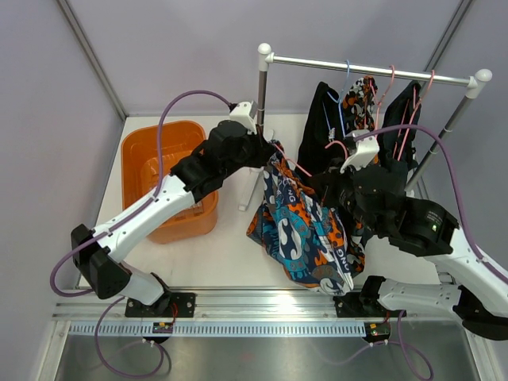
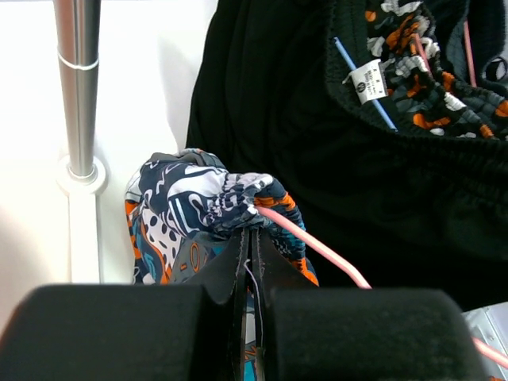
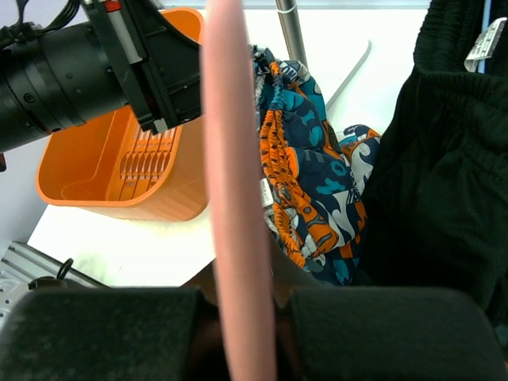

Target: Remove the shorts from the hanger

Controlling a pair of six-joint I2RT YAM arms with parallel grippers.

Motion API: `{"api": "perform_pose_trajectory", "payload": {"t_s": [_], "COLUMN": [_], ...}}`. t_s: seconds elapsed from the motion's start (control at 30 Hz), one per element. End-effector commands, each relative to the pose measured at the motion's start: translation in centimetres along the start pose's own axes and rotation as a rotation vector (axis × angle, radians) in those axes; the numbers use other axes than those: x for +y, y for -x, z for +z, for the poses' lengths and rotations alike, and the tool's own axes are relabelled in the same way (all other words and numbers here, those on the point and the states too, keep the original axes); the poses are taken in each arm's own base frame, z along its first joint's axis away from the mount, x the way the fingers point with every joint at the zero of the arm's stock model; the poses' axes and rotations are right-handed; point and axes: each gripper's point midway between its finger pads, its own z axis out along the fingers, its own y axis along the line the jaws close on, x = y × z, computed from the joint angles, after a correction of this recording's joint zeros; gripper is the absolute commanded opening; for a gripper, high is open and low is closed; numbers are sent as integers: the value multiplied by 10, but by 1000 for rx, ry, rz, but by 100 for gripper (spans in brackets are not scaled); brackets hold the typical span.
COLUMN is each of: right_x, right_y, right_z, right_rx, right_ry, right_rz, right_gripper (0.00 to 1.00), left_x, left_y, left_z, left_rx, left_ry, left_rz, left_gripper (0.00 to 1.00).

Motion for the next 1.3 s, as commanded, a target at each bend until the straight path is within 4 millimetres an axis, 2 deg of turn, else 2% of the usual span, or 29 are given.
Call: {"api": "perform_pose_trajectory", "payload": {"t_s": [0.0, 0.2, 0.33, 0.43, 0.53, 0.57, 0.63, 0.67, 0.73, 0.77, 0.8, 0.9, 0.93, 1.0, 1.03, 1.17, 1.2, 1.27], "right_x": [-21, -51, -56, -47, -33, -30, -27, -24, -21, -19, -20, -18, -16, -18, -17, -17, -16, -16], "right_y": [17, 28, 34, 38, 50, 53, 64, 65, 70, 71, 75, 77, 76, 78, 77, 85, 87, 95], "right_z": [-44, -60, -63, -60, -57, -55, -51, -46, -38, -34, -33, -20, -14, -8, -2, 5, 5, 3], "right_rx": [-55, -130, -152, -163, -210, -223, -262, -263, -277, -279, -289, -297, -290, -302, -297, -314, -317, -326], "right_ry": [8, -92, -117, -78, -17, -10, -15, -23, -42, -51, -63, -104, -118, -154, -169, -213, -215, -227], "right_rz": [41, 71, 68, 64, 68, 67, 58, 40, 33, 20, 22, -3, -23, -34, -54, -73, -72, -71], "right_gripper": [0, 0, 0, 0, 0, 0, 0, 0, 0, 0, 0, 0, 0, 0, 0, 0, 0, 0], "left_x": [119, 120, 117, 112, 85, 62, 36, 13, -6, -23, -26, -57, -77, -98, -118, -154, -156, -156], "left_y": [33, 35, 25, 19, 7, -4, -15, -29, -42, -48, -58, -75, -87, -93, -106, -124, -125, -106], "left_z": [-5, -15, -15, -12, -2, 0, 0, -2, -8, -19, -24, -51, -63, -85, -101, -144, -150, -157], "left_rx": [-139, -144, -126, -113, -75, -52, -30, -11, 7, 0, 10, 1, 9, -11, -1, -20, -15, -57], "left_ry": [432, 430, 394, 354, 256, 196, 140, 93, 52, 18, 4, -103, -169, -264, -342, -510, -521, -492], "left_rz": [40, 46, 33, 27, 80, 116, 183, 217, 243, 252, 259, 304, 337, 425, 468, 633, 640, 594], "left_gripper": [0, 0, 0, 0, 0, 0, 0, 0, 0, 0, 0, 0, 0, 0, 0, 0, 0, 0]}}
